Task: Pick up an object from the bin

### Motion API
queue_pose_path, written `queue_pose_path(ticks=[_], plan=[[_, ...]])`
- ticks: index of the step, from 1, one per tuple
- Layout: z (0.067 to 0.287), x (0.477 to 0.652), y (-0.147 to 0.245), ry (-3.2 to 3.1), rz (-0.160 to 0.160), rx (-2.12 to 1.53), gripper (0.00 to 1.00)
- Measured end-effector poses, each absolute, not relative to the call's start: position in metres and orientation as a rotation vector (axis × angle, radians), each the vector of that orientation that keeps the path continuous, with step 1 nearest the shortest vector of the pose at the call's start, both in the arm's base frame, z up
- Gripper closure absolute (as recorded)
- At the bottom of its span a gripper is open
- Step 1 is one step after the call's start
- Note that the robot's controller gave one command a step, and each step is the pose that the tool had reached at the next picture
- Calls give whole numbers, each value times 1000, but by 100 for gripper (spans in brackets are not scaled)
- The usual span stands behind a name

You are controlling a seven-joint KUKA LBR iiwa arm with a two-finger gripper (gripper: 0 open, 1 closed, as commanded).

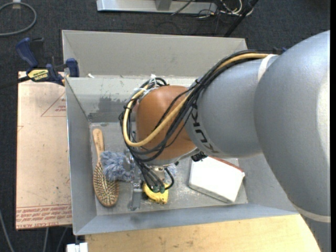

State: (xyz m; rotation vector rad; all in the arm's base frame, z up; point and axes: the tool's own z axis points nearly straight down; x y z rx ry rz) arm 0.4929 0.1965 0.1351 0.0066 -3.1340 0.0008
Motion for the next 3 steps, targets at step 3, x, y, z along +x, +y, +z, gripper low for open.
queue_pose_path(ticks=[3], plan=[[73, 560, 179, -3138, -8, 274, 0]])
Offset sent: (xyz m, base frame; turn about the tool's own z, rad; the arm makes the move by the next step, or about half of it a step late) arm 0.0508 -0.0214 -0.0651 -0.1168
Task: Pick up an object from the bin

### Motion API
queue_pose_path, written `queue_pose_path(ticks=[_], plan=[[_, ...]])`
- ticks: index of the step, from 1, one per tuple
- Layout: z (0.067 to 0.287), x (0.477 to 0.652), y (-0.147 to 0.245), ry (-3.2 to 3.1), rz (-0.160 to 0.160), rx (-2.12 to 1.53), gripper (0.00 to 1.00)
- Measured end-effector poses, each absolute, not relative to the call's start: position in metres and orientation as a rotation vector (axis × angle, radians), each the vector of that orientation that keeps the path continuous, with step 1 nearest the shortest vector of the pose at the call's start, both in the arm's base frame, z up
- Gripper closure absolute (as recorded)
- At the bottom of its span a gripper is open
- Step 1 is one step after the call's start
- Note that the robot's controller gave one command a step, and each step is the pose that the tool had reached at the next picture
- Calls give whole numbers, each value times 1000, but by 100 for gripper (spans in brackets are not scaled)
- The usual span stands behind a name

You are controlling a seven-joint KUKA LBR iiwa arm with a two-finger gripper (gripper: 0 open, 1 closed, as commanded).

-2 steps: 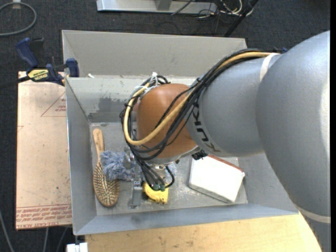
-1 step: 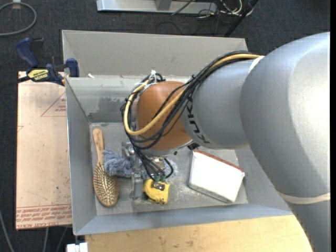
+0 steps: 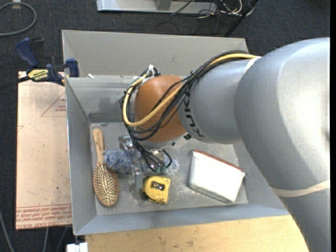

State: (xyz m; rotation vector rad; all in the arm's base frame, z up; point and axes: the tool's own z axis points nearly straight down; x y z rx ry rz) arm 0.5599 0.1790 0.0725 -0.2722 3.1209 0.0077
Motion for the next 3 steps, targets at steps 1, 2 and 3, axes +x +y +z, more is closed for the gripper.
queue_pose_path(ticks=[1, 2, 3], plan=[[70, 548, 168, 3130, 9, -204, 0], [72, 561, 179, 3118, 10, -269, 0], [70, 548, 169, 3128, 13, -202, 100]])
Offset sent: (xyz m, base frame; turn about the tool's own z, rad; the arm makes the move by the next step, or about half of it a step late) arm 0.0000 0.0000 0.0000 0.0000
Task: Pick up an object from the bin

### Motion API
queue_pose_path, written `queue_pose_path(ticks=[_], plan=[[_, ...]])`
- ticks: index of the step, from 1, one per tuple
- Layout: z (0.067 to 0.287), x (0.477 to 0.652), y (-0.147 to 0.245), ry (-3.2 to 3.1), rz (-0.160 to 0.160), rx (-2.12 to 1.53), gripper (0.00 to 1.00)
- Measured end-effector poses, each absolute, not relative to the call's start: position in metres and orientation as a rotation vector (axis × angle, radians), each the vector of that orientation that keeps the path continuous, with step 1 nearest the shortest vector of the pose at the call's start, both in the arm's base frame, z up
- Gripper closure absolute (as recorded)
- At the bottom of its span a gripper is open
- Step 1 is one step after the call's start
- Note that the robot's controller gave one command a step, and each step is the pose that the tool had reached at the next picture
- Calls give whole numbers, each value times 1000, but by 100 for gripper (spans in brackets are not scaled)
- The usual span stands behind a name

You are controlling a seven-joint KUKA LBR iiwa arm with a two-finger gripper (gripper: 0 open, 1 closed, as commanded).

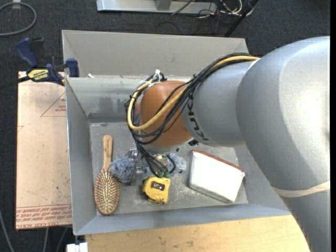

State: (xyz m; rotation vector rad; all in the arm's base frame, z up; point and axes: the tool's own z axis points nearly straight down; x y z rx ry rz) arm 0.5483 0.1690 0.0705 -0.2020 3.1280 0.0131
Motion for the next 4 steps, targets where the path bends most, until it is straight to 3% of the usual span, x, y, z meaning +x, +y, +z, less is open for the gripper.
queue_pose_path(ticks=[2, 4], plan=[[73, 547, 169, 3131, 12, -202, 100], [98, 548, 169, 3129, 13, -201, 100]])
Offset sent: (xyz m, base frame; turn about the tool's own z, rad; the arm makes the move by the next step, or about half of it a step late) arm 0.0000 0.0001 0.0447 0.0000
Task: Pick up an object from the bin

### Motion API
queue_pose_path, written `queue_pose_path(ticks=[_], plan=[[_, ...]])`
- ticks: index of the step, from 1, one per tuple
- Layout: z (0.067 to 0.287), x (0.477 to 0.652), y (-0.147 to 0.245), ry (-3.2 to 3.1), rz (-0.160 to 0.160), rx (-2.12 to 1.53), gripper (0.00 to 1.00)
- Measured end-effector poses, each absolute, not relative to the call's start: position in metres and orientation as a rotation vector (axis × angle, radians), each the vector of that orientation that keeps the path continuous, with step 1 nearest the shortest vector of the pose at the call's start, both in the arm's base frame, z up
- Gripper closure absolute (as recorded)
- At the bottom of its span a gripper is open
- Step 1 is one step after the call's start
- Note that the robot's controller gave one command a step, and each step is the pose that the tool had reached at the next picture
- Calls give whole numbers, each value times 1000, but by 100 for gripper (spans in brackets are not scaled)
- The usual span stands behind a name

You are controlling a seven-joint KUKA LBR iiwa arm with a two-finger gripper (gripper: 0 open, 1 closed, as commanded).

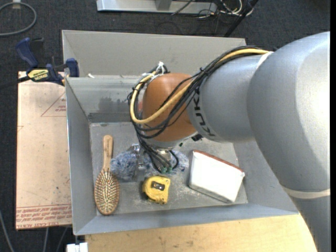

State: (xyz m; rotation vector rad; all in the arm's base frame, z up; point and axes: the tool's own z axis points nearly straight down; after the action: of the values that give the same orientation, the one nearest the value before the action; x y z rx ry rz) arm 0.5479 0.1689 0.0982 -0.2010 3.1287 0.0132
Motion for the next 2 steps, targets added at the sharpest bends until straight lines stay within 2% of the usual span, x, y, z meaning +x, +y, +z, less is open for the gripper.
queue_pose_path(ticks=[2], plan=[[120, 547, 169, 3132, 13, -201, 100]])
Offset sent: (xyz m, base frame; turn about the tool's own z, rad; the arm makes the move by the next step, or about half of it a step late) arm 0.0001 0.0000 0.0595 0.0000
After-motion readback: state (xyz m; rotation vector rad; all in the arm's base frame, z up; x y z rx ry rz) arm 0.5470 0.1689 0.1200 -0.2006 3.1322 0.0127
